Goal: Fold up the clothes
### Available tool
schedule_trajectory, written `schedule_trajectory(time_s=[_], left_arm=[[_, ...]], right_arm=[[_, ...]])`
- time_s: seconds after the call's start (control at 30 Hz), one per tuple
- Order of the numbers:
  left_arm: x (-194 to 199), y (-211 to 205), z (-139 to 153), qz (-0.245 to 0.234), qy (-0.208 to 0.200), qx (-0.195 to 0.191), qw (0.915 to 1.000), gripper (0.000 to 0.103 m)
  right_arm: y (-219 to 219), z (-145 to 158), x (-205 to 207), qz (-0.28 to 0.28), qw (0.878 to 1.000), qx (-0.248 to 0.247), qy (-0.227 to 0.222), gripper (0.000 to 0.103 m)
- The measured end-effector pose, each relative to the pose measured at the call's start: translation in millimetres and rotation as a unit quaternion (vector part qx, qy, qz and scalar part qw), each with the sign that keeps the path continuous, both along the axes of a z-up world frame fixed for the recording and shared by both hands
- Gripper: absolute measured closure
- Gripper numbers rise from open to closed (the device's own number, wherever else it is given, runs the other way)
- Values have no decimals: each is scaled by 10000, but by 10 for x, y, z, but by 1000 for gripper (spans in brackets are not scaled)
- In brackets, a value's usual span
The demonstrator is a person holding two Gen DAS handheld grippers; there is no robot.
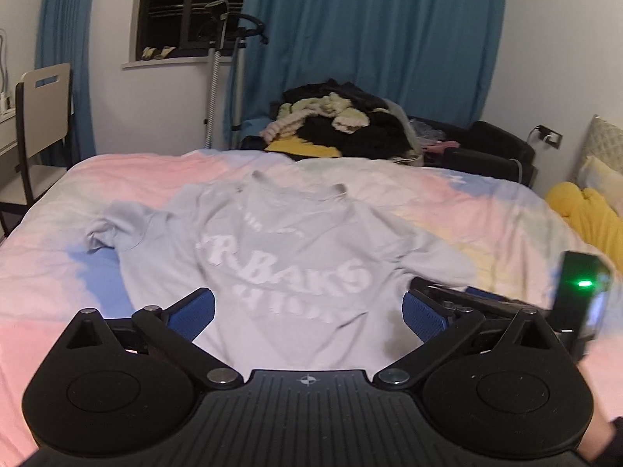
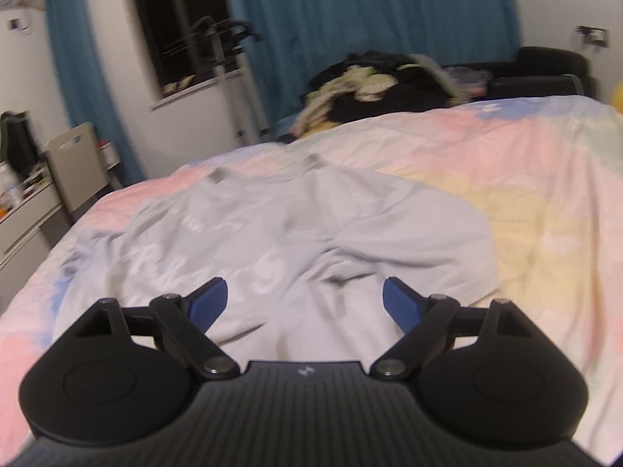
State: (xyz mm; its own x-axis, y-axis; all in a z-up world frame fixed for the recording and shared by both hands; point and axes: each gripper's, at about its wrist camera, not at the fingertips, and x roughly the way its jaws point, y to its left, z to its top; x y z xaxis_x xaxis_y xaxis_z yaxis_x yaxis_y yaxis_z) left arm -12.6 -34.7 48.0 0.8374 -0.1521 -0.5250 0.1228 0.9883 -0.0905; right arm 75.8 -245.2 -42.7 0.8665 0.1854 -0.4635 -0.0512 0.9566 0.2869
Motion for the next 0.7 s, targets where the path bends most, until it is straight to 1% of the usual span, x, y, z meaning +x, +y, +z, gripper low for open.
schedule_trajectory(time_s=[0.1,0.17,0.27,0.37,0.47,0.53,0.7], left_arm=[[-127,-269,215,-66,20,291,9996,0],[-241,-407,332,-207,-24,382,9991,0],[-451,-552,493,-583,-192,316,9976,0],[-568,-639,602,-875,-187,153,9959,0],[-617,-681,649,-940,-287,170,9950,0],[-597,-666,608,-959,-163,167,9951,0],[-631,-656,575,-900,-151,169,9957,0]], right_arm=[[-45,8,9,-82,10000,28,12,15],[-69,12,15,-123,9999,41,26,15],[-107,17,23,-183,9998,61,47,15],[-144,22,32,-244,9996,81,67,15],[-173,31,35,-288,9995,99,76,15],[-175,46,22,-284,9995,108,52,15],[-181,82,6,-295,9994,173,1,15]])
